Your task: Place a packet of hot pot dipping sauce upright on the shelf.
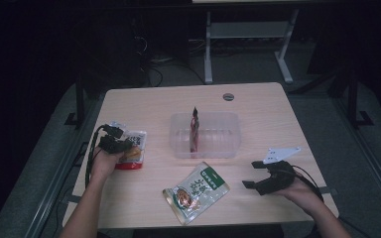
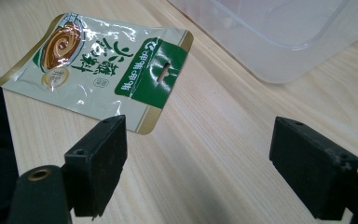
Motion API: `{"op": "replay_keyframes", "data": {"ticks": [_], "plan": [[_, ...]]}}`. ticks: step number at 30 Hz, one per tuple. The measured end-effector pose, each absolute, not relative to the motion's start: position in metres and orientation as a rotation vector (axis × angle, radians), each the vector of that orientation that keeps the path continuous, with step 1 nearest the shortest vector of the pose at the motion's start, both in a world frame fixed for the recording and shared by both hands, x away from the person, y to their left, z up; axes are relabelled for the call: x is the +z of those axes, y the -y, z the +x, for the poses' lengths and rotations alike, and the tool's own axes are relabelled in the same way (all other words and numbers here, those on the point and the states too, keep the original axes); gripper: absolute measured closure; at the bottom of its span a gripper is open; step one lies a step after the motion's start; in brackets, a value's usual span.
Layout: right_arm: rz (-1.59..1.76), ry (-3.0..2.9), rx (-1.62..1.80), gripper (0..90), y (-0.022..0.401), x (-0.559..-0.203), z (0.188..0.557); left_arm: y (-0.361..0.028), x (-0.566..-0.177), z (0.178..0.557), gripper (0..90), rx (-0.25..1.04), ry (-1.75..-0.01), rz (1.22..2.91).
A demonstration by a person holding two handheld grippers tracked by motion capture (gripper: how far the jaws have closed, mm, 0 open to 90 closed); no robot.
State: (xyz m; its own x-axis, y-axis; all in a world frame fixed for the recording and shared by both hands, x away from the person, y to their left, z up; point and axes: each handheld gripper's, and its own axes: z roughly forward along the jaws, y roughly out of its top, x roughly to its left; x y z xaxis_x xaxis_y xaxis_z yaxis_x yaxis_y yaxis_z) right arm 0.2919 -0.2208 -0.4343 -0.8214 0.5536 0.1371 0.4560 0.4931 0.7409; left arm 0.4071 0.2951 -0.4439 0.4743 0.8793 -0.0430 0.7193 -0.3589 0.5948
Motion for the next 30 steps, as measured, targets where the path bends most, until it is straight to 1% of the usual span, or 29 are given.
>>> {"op": "replay_keyframes", "data": {"ticks": [5, 9, 17, 20, 22, 30], "plan": [[0.885, -2.610, 1.243, 18.5, 0.221, -0.434, 0.292, -0.295, -0.450, 0.411, 90.0, 0.352, -1.322, 2.187], [0.885, -2.613, 1.242, 18.5, 0.221, -0.435, 0.293, -0.294, -0.453, 0.412, 90.0, 0.356, -1.307, 2.205], [0.893, -2.611, 1.247, 18.5, 0.222, -0.434, 0.293, -0.288, -0.451, 0.405, 90.0, 0.288, -1.217, 2.265], [0.898, -2.608, 1.246, 18.5, 0.222, -0.434, 0.293, -0.285, -0.451, 0.401, 90.0, 0.263, -1.191, 2.275], [0.896, -2.607, 1.249, 18.5, 0.223, -0.434, 0.293, -0.283, -0.451, 0.393, 90.0, 0.214, -1.164, 2.285], [0.907, -2.600, 1.261, 18.5, 0.223, -0.434, 0.293, -0.275, -0.449, 0.373, 90.0, 0.156, -1.085, 2.335]]}}
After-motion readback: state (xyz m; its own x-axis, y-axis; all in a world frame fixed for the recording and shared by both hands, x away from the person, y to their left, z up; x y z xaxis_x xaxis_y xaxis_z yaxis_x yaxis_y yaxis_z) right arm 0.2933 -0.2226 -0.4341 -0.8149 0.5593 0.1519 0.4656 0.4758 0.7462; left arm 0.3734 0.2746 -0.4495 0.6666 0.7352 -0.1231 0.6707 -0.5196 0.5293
